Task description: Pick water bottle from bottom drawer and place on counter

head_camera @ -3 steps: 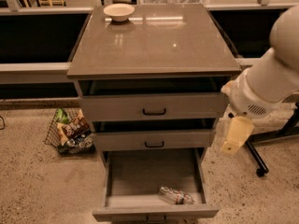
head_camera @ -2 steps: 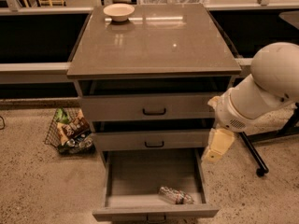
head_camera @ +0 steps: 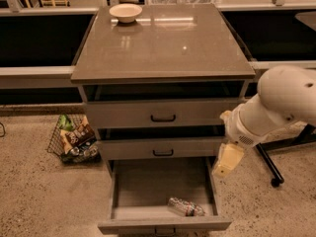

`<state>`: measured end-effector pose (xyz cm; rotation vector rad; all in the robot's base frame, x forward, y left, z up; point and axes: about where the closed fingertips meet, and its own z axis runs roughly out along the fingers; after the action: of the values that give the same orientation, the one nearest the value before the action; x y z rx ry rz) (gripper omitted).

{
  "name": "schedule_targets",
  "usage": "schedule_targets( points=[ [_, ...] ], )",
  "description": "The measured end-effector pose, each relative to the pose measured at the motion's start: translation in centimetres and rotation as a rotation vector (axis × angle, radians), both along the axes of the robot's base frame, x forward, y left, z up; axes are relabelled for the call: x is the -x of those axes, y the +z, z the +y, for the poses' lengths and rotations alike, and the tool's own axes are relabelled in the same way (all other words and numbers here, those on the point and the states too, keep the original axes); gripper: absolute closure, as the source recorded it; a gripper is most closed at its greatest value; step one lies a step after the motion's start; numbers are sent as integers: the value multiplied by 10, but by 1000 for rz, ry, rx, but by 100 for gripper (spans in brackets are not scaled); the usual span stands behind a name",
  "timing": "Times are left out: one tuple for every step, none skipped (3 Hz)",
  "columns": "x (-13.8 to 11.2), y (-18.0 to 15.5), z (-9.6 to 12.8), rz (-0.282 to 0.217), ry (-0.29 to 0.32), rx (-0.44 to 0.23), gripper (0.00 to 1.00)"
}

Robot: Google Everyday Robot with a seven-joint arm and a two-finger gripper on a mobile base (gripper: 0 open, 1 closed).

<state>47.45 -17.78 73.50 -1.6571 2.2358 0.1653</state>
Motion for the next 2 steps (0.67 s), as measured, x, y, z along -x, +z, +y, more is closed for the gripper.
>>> schedule_targets(
  points=[
    [-3, -66, -13, -17, -13, -28, 0],
    [-13, -123, -22, -25, -1, -66, 0]
  ],
)
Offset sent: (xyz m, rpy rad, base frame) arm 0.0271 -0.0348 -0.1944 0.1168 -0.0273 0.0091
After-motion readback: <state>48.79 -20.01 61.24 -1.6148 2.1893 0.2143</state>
